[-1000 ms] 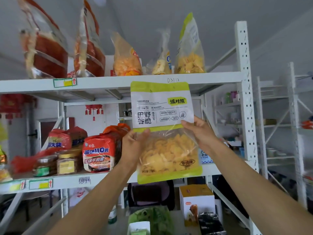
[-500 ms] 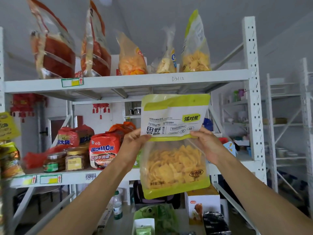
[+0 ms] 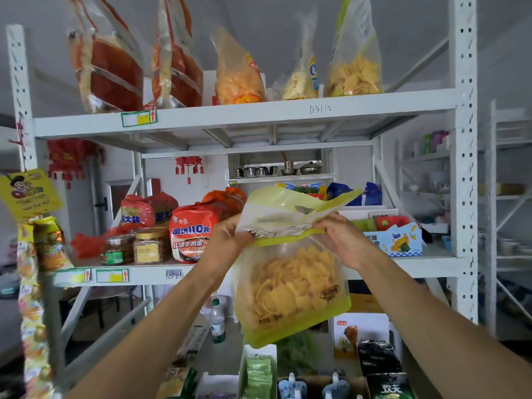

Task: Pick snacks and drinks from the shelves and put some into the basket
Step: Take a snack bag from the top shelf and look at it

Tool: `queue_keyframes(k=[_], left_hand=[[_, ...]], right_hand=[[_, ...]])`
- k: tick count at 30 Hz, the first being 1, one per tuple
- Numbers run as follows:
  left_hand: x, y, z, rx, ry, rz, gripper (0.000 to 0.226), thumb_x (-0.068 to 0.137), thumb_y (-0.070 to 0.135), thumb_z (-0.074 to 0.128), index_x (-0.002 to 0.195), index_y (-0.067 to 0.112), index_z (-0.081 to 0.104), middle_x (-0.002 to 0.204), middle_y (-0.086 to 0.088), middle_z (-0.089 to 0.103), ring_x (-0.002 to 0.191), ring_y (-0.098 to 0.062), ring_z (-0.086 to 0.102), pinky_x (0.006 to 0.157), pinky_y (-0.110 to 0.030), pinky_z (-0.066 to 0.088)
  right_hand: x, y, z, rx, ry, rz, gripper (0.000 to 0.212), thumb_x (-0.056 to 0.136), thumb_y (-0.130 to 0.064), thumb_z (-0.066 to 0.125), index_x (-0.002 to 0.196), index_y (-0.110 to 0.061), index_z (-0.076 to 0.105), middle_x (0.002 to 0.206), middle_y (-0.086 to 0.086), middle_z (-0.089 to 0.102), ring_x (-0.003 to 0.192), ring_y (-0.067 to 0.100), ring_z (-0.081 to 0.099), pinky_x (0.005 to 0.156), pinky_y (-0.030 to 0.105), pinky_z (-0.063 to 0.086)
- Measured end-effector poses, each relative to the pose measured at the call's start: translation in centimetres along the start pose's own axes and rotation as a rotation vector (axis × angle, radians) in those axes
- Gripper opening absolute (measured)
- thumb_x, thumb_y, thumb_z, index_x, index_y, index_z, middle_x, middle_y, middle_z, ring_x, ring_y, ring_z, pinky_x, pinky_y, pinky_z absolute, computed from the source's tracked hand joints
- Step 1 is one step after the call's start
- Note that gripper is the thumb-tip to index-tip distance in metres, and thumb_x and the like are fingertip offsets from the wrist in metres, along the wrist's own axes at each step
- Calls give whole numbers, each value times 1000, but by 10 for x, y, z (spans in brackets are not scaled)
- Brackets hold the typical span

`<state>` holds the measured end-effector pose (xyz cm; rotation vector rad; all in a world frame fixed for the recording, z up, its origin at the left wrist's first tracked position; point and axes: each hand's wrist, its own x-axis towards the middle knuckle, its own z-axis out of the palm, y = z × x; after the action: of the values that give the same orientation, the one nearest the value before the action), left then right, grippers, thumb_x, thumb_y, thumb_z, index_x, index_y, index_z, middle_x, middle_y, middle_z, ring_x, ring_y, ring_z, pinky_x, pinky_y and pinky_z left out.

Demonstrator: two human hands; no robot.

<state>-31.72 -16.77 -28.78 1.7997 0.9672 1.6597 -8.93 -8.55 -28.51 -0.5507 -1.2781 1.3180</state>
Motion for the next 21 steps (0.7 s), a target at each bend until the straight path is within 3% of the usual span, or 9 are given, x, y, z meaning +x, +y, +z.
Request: queue_keyframes(k=[3,6,9,11,14,16,18,19,21], left_hand=[[-15,-1,-13,146,-81,-83,34,89,-9,59,111,16,68,100,5,75,92,-12,68,75,-17,54],[-33,-3,-20,144,-146,-84,29,93,6,64,115,24,65,104,18,72,98,1,68,78,-12,52],[-42,-13,-29,169,78,-31,22,94,11,62,106,29,68,96,21,73,94,0,69,84,-27,56],[-46,-20,-36,144,264,-41,19,94,9,62,100,25,71,92,16,75,91,-5,71,83,-33,57],[-53,-25,-45,126,447,-50,20,95,6,60,108,17,69,103,1,74,93,-13,71,83,-32,58],[-54,-27,-52,105,583,-76,17,96,6,58,106,15,69,100,-3,72,87,-15,70,74,-27,57],[-53,-31,-61,78,740,-141,12,98,8,57,101,13,67,96,-7,71,82,-21,69,66,-26,56],[-52,-32,-68,59,804,-171,12,98,9,56,101,12,66,97,-9,71,87,-26,69,70,-30,56],[-53,-33,-80,46,871,-205,13,99,9,53,102,12,65,101,-11,70,100,-34,68,82,-39,55]], right_hand=[[10,21,11,-88,-29,70,24,88,6,54,103,-9,66,107,6,73,103,18,67,72,21,52],[20,37,28,-125,-55,114,26,87,8,53,99,-9,68,107,8,73,99,20,68,75,23,56],[26,51,47,-237,-102,113,20,86,4,61,92,-14,70,100,4,74,105,25,67,84,27,55],[27,57,62,-460,-169,61,17,88,-9,68,99,-21,68,98,-5,71,107,22,63,84,27,49],[25,69,88,-713,-107,-72,52,81,-30,78,126,-21,53,109,-5,58,102,16,58,81,30,50],[15,76,106,-742,-72,-200,57,80,-40,77,127,-21,52,110,-3,59,98,15,60,84,33,52],[1,81,122,-708,-234,-214,46,84,-43,72,122,-23,57,106,-5,62,99,13,62,83,26,50],[-8,82,129,-693,-383,-171,48,85,-45,69,126,-24,56,108,-8,61,101,10,60,83,21,49],[-24,87,144,-753,-651,-55,72,81,-56,69,142,-28,43,124,-9,54,115,6,54,92,22,46]])
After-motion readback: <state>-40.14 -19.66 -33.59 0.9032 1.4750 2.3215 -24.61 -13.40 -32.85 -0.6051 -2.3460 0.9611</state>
